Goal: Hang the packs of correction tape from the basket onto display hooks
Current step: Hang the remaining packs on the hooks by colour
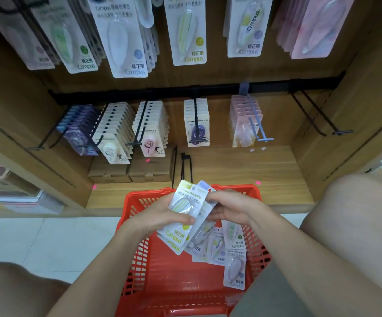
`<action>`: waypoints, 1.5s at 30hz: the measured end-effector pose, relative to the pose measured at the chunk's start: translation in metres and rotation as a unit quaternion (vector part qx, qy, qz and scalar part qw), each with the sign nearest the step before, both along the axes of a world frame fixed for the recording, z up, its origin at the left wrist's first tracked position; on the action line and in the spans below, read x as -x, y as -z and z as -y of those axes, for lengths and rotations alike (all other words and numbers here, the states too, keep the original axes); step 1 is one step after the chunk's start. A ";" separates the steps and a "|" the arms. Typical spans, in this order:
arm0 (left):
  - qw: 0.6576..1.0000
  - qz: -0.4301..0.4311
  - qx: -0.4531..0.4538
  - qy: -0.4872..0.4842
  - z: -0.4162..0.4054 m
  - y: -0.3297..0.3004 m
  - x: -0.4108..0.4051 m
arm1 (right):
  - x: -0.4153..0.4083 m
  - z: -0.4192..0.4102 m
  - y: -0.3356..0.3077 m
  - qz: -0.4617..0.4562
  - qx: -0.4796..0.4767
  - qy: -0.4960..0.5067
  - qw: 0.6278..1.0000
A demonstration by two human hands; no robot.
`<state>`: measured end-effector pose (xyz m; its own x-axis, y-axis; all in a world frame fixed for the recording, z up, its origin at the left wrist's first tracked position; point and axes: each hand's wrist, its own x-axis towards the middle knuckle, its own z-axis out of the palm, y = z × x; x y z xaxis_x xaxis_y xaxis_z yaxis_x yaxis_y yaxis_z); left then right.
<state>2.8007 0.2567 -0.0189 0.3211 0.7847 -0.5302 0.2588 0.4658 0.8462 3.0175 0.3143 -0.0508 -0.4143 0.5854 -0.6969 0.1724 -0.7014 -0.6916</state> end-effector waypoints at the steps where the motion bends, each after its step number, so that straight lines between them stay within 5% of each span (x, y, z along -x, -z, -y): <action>1: 1.000 0.001 -0.007 -0.018 -0.001 -0.001 0.000 | -0.002 -0.002 -0.005 -0.006 0.001 -0.001 1.000; 8: 0.983 -0.041 -0.051 -0.173 -0.015 0.001 0.009 | -0.031 -0.008 -0.048 0.113 -0.139 0.079 0.981; 16: 0.981 -0.083 -0.020 -0.173 -0.021 0.008 -0.016 | -0.005 0.001 -0.134 -0.080 -0.201 0.048 0.975; 21: 0.980 -0.037 -0.050 -0.188 -0.022 -0.005 -0.027 | 0.025 0.004 -0.113 0.095 -0.318 0.034 0.943; 26: 0.983 0.007 -0.071 -0.167 -0.010 -0.017 -0.034 | 0.033 0.012 -0.091 0.089 -0.371 0.040 0.924; 31: 0.983 0.030 -0.063 -0.171 -0.008 -0.024 -0.040 | 0.036 0.021 -0.080 0.234 -0.468 0.021 0.852; 36: 0.966 0.053 -0.071 -0.244 -0.014 -0.035 -0.045 | 0.029 0.026 -0.088 0.282 -0.369 0.109 0.879; 40: 0.957 0.050 -0.108 -0.264 -0.018 -0.049 -0.049 | 0.018 0.027 -0.083 0.162 -0.202 0.180 0.949; 45: 0.959 0.058 -0.112 -0.253 -0.017 -0.066 -0.065 | 0.008 0.027 -0.083 0.026 -0.131 0.324 0.936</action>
